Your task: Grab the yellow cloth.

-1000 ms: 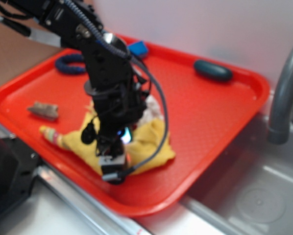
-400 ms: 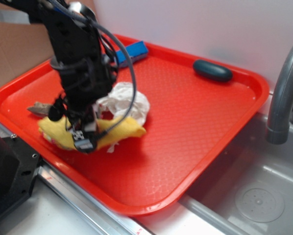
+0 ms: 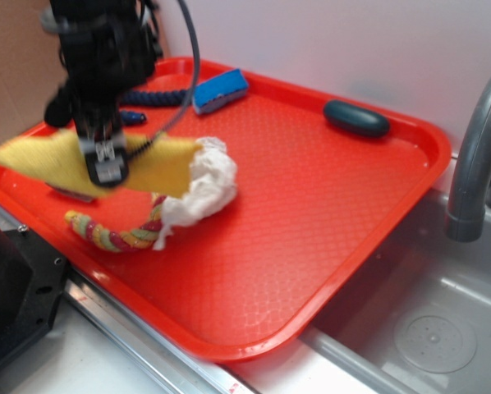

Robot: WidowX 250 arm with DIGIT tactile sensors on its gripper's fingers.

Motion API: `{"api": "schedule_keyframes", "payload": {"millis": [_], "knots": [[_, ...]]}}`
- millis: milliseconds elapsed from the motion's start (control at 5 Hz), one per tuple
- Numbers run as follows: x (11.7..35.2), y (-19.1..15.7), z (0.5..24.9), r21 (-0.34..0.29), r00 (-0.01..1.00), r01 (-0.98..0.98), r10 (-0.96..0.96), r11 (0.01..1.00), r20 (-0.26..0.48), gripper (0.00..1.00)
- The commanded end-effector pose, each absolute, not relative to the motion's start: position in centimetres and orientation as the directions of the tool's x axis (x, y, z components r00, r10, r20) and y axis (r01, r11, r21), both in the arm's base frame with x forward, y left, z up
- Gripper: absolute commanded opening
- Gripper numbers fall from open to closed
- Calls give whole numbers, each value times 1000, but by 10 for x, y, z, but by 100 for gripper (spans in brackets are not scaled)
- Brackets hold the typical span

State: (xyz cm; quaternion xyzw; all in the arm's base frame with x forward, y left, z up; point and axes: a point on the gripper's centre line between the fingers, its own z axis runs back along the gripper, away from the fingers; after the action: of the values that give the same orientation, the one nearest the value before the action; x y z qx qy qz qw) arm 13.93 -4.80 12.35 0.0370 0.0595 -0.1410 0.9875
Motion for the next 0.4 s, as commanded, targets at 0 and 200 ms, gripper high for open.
{"api": "schedule_keyframes", "payload": {"millis": [0,200], "knots": [[136,-19,233,-6,982,-189,189,982,14,0],[125,0,267,-8,951,-277,276,961,143,0]]}}
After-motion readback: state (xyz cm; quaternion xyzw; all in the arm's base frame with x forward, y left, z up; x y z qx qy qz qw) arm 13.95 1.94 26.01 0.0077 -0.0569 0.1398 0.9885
